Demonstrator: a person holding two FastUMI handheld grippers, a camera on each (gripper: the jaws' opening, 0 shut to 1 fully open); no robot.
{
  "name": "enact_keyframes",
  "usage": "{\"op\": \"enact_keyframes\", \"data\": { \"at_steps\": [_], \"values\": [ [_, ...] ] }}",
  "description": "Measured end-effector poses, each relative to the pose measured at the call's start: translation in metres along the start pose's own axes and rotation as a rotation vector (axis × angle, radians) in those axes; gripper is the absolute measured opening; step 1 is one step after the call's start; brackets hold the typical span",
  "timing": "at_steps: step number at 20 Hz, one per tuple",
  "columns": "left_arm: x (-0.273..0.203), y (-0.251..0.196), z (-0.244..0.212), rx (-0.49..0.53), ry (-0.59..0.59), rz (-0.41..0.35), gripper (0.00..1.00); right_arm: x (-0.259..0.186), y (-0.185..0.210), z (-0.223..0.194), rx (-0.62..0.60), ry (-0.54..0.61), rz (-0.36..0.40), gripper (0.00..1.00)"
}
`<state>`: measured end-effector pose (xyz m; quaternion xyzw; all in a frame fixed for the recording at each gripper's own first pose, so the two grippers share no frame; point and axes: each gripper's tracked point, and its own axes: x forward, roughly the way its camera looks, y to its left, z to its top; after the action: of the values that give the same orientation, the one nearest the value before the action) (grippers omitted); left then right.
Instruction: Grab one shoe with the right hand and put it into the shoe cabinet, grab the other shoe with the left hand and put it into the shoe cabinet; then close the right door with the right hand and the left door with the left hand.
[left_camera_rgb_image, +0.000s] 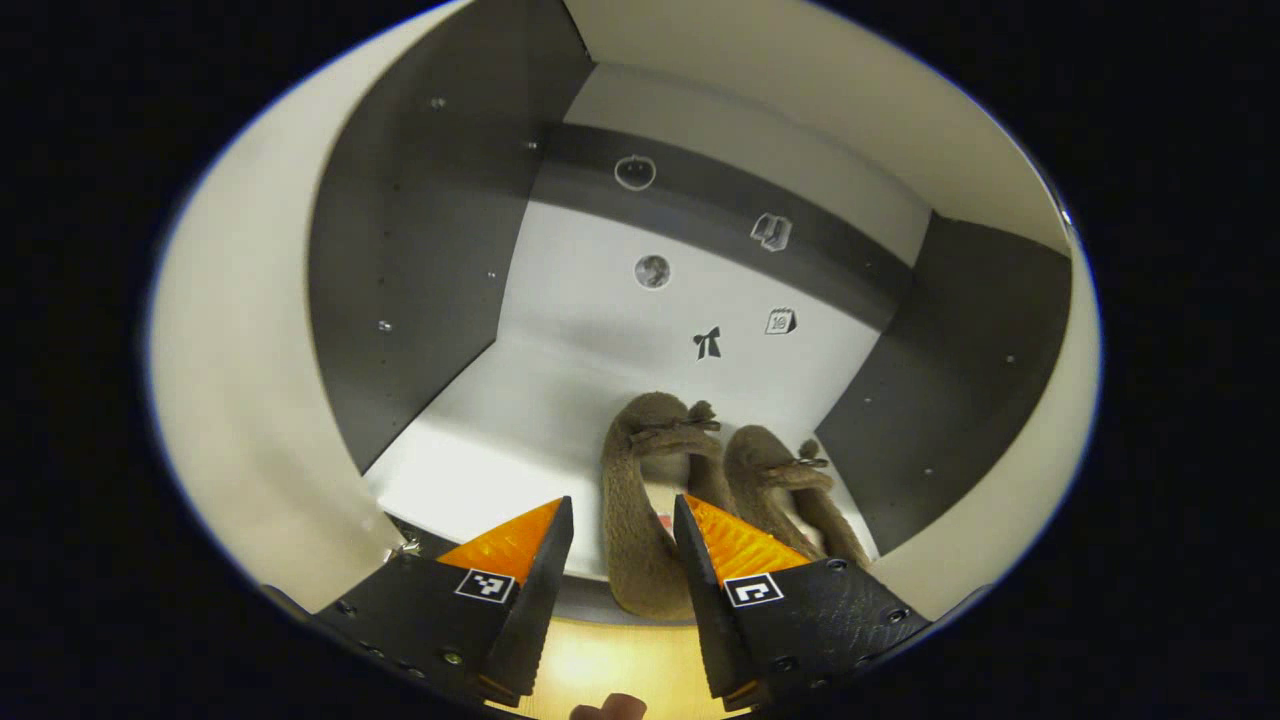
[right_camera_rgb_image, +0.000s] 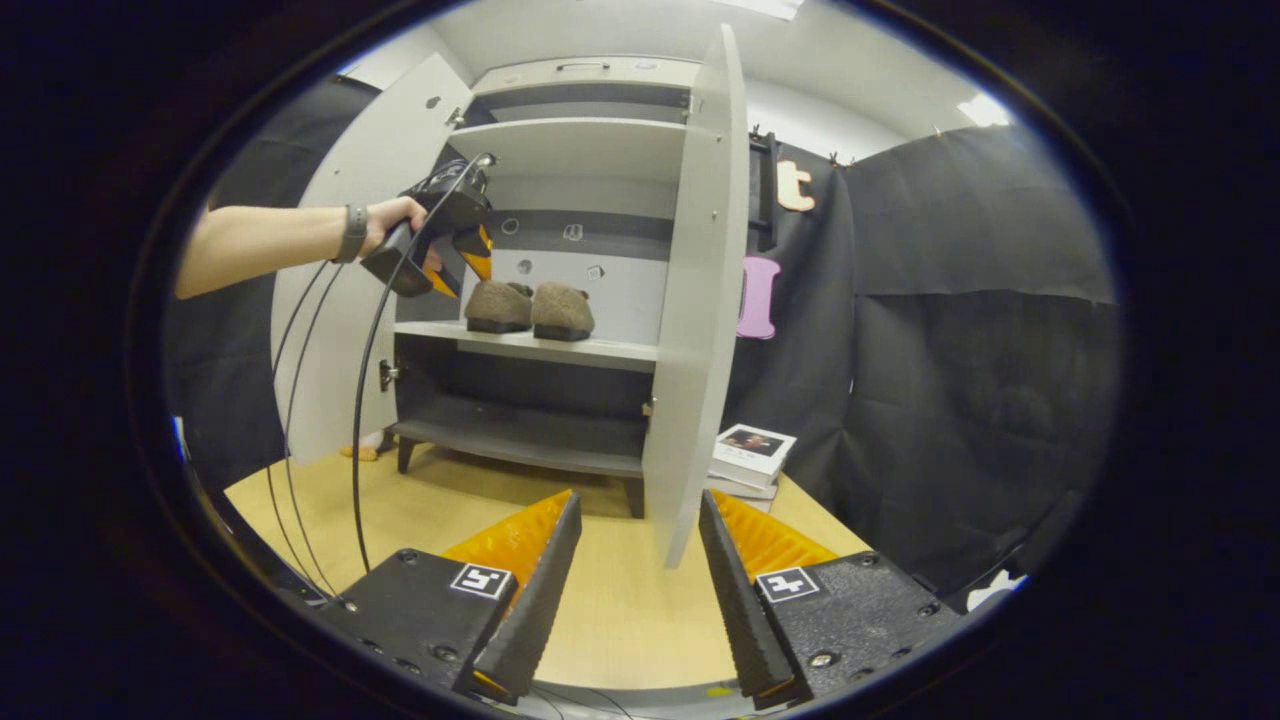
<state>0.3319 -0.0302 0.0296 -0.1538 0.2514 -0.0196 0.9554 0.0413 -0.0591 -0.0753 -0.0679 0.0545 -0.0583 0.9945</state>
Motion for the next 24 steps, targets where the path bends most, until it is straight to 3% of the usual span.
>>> {"op": "enact_keyframes", "data": {
  "at_steps": [1,2,7,9,10,11,14,15,19,20,21,22,24],
  "values": [
    [-0.016,-0.007,-0.002,0.003,-0.025,-0.046,0.61,-0.001,0.003,0.002,-0.003,-0.004,0.010,0.75],
    [-0.034,-0.014,-0.008,0.009,-0.033,-0.088,0.77,-0.003,0.006,0.005,-0.006,-0.011,0.020,0.75],
    [-0.128,-0.016,-0.020,0.097,-0.197,-0.147,0.81,-0.011,0.018,0.023,-0.001,-0.046,0.065,0.75],
    [-0.163,-0.006,-0.027,0.143,-0.285,-0.113,0.83,-0.013,0.021,0.029,0.028,-0.051,0.085,0.80],
    [-0.178,-0.002,-0.036,0.166,-0.311,-0.098,0.83,-0.013,0.021,0.032,0.039,-0.057,0.087,0.75],
    [-0.192,0.002,-0.046,0.184,-0.336,-0.080,0.84,-0.014,0.020,0.036,0.044,-0.064,0.084,0.80],
    [-0.234,0.013,-0.086,0.183,-0.377,-0.028,0.84,-0.018,0.016,0.044,0.053,-0.086,0.077,0.75],
    [-0.243,0.016,-0.102,0.180,-0.375,-0.018,0.83,-0.019,0.015,0.045,0.057,-0.089,0.075,0.80],
    [-0.268,0.020,-0.144,0.220,-0.411,-0.012,0.84,-0.021,0.020,0.044,0.088,-0.080,0.092,0.75],
    [-0.274,0.019,-0.150,0.236,-0.424,-0.008,0.84,-0.022,0.021,0.043,0.095,-0.078,0.095,0.80],
    [-0.279,0.017,-0.156,0.256,-0.437,-0.007,0.84,-0.023,0.022,0.044,0.102,-0.079,0.097,0.75],
    [-0.285,0.014,-0.160,0.278,-0.451,-0.004,0.84,-0.023,0.022,0.044,0.110,-0.082,0.097,0.80],
    [-0.293,0.010,-0.169,0.302,-0.471,-0.004,0.83,-0.026,0.024,0.044,0.127,-0.087,0.100,0.80]
  ]
}}
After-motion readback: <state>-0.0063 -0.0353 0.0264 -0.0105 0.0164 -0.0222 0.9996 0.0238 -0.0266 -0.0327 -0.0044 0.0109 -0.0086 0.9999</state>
